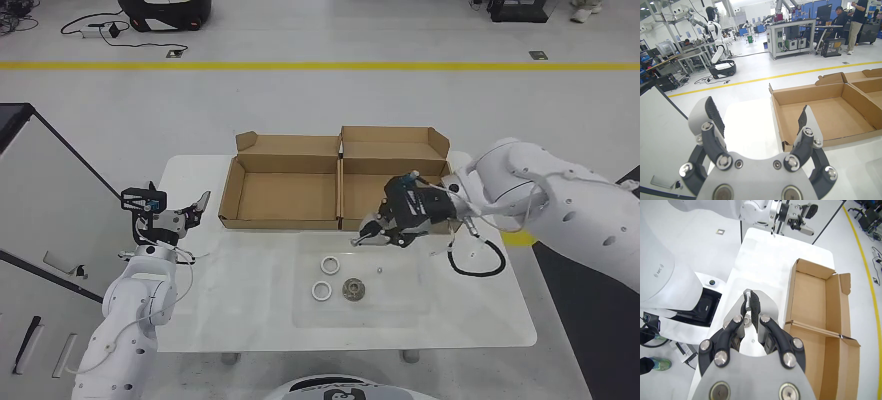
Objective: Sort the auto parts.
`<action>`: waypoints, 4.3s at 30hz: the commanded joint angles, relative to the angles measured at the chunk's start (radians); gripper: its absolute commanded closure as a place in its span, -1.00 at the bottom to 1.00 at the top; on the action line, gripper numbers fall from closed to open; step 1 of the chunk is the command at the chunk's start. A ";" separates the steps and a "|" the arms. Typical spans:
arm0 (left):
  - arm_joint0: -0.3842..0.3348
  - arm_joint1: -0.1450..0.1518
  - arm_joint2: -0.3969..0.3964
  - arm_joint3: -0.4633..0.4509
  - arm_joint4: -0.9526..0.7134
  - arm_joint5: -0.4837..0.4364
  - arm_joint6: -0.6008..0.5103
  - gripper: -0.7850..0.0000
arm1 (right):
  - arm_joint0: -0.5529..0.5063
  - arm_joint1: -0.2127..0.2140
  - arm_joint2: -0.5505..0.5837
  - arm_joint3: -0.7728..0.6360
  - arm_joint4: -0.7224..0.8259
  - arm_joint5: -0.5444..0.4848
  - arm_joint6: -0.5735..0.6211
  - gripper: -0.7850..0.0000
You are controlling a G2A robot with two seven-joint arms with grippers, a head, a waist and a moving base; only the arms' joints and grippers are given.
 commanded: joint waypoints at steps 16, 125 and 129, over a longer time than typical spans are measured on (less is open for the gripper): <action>0.000 0.000 0.000 0.000 0.000 0.000 0.000 -1.00 | 0.067 0.060 -0.016 -0.094 0.162 0.000 -0.301 1.00; 0.000 0.000 0.000 0.000 0.000 0.000 0.000 -1.00 | -0.262 -0.148 0.289 -0.289 0.202 0.000 -0.809 1.00; 0.000 0.000 0.000 0.000 0.000 0.000 0.000 -1.00 | -0.278 -0.153 0.307 -0.265 0.210 0.000 -0.749 1.00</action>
